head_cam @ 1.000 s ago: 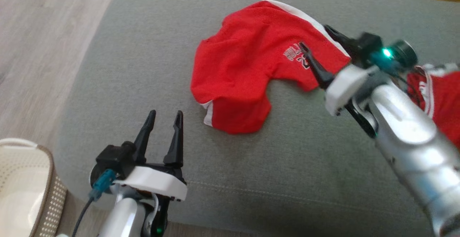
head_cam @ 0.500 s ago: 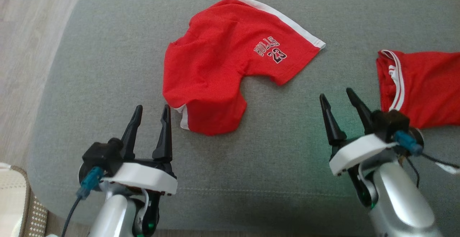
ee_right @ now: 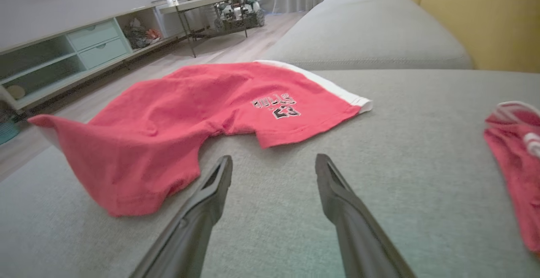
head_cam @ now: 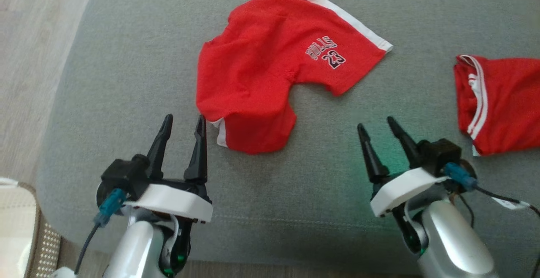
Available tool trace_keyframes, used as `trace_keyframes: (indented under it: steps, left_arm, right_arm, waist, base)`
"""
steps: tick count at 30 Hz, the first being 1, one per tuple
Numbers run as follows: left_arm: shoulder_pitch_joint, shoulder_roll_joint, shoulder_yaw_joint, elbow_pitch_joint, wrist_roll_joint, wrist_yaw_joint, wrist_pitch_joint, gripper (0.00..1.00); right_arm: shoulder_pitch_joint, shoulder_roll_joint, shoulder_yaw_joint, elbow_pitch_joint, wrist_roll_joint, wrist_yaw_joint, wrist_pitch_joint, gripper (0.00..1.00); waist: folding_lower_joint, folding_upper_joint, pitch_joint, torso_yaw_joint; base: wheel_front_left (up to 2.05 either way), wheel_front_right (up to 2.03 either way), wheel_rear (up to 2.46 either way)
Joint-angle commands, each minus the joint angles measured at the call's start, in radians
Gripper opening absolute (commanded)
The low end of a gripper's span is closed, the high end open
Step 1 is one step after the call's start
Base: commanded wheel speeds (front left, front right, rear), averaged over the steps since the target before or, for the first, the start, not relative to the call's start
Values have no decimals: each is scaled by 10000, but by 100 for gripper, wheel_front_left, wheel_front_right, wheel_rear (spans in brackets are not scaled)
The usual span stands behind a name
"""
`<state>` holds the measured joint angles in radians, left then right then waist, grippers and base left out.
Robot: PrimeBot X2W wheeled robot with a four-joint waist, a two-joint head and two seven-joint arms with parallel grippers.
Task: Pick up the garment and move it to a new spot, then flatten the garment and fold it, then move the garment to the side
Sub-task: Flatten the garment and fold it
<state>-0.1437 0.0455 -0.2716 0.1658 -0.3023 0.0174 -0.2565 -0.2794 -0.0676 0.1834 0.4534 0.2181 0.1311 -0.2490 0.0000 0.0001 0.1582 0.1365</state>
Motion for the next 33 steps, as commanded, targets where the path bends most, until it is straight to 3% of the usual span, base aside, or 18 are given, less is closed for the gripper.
trace_keyframes:
  steps: [1,15,32,33]
  left_arm:
    - [-378,47,295,-326,-13,19,-53,100]
    - [-506,47,59,-272,-173,76,-53,100]
    - [-725,47,-226,-378,-418,213,-53,100]
    - [-718,47,-237,-381,-430,219,-53,100]
  right_arm:
    - [-443,139,303,-211,118,-4,21,100]
    - [-2046,171,1916,1822,1711,-4,288,100]
    - [-4081,173,3008,5270,1348,-4,534,100]
    - [-4141,173,3122,5375,1362,-4,551,80]
  waist:
    - [0,-1,63,102]
    - [0,-1,562,1124]
    - [0,-1,1062,2124]
    - [0,-1,1070,2149]
  base:
    - [0,0,0]
    - [0,0,0]
    - [0,0,0]
    - [0,0,0]
